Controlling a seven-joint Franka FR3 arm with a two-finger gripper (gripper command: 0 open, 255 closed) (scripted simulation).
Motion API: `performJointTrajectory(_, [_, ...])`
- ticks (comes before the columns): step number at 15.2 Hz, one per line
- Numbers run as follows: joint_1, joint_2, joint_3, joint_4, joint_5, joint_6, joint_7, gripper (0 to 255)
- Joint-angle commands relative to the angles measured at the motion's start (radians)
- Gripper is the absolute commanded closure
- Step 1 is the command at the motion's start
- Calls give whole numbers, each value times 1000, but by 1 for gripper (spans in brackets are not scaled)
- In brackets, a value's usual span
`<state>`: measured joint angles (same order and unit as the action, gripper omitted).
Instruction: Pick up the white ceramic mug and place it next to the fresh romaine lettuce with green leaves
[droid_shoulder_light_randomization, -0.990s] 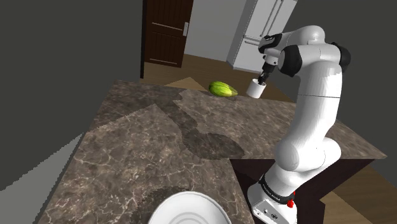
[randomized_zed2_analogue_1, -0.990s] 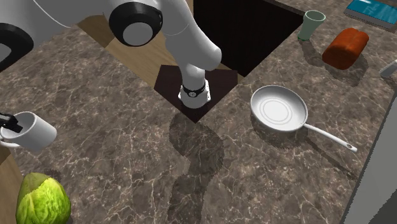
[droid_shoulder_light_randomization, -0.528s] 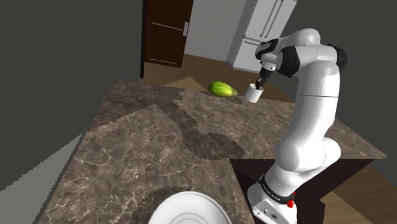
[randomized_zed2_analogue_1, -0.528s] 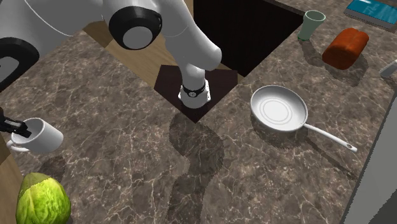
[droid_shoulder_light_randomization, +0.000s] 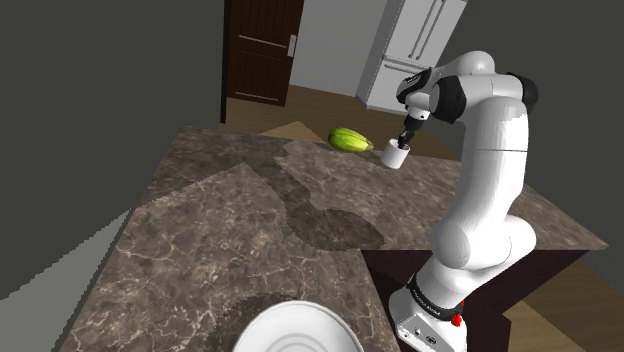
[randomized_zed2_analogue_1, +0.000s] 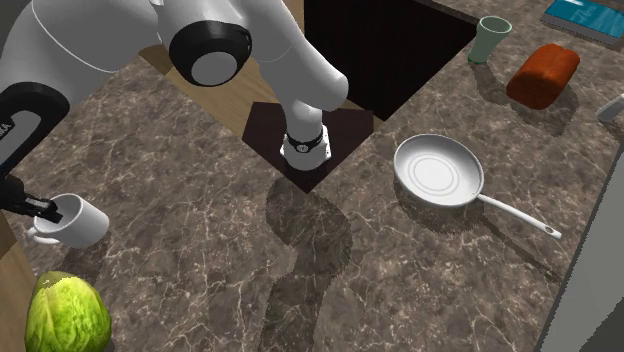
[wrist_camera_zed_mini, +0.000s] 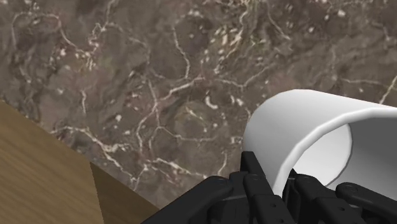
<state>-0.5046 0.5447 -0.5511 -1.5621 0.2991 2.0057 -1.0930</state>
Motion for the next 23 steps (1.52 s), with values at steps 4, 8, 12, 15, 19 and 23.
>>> performJointTrajectory(4, [2,0,1,-9,1,10,0,255])
performJointTrajectory(8, [2,0,1,-9,1,10,0,0])
performJointTrajectory(12, [2,-1,1,-9,1,10,0,0])
performJointTrajectory(15, [4,-23,-8,26,-14,-45,9,0])
performJointTrajectory(19, [3,-39,-15,64,-25,-96,17,0])
performJointTrajectory(23, [3,-39,-15,64,-25,-96,17,0])
